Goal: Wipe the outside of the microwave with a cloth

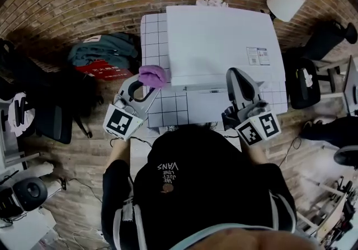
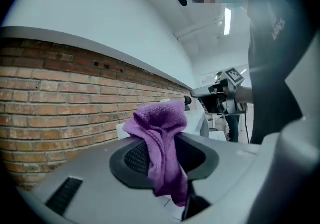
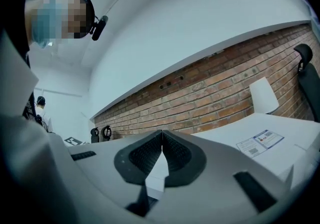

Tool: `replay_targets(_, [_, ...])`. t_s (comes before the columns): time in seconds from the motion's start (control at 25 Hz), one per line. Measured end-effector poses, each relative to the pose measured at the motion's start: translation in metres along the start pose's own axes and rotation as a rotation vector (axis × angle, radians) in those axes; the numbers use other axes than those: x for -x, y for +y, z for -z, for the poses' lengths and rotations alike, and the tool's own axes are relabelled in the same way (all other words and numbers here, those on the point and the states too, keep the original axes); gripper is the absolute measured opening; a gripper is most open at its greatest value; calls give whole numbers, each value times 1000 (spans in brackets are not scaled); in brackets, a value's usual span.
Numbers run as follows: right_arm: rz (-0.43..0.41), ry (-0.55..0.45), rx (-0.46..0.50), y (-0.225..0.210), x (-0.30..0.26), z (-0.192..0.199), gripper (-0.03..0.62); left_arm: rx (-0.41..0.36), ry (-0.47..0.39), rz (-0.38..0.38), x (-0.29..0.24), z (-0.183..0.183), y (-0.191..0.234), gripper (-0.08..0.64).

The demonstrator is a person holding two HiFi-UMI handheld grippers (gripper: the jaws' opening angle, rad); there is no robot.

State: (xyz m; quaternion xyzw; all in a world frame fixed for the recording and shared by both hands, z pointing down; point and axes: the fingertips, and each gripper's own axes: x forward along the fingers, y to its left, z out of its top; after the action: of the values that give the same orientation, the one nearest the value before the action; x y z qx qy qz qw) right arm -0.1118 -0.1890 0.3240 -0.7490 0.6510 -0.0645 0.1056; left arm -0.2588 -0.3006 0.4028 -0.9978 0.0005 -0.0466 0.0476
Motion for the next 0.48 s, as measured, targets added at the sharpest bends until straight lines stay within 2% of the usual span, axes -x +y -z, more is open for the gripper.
replay_targets(0.2, [35,25,20,12,-1,8,0,96,-39,22,2,36,-16,130])
replay_targets(0.48, [73,55,37,17,-3,15,0,137,-104,38,-16,48,-9,130])
